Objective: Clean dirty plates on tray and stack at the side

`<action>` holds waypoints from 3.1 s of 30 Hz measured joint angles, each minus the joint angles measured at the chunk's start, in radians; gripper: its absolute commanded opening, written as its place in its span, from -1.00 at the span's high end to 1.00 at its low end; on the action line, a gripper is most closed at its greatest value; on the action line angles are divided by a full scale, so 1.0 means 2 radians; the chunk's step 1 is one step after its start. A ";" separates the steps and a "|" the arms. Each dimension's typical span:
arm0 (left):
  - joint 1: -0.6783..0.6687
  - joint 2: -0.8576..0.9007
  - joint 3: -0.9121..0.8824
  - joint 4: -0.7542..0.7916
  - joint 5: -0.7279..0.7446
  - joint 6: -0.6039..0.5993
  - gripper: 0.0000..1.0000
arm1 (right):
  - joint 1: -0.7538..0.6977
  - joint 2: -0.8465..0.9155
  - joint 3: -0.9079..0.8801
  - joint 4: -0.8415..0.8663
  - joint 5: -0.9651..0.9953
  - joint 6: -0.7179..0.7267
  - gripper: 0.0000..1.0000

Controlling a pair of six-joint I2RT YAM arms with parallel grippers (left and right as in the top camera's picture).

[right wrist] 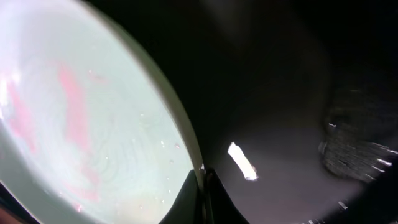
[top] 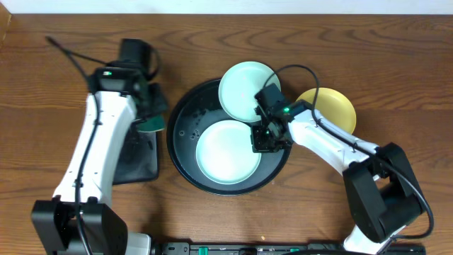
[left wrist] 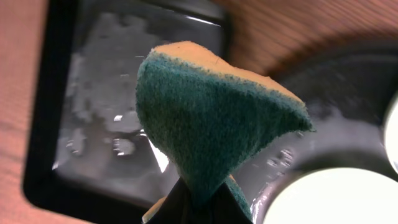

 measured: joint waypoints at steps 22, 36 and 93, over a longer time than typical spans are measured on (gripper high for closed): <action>0.045 0.000 0.000 -0.002 -0.006 -0.001 0.85 | 0.196 -0.150 0.059 -0.078 0.490 -0.029 0.98; 0.045 0.000 0.000 -0.002 -0.006 -0.001 0.85 | 0.273 -0.163 0.059 -0.069 0.782 -0.031 0.98; 0.045 0.000 0.000 -0.003 -0.006 -0.001 0.85 | -0.338 -0.184 0.059 -0.128 0.060 -0.074 0.98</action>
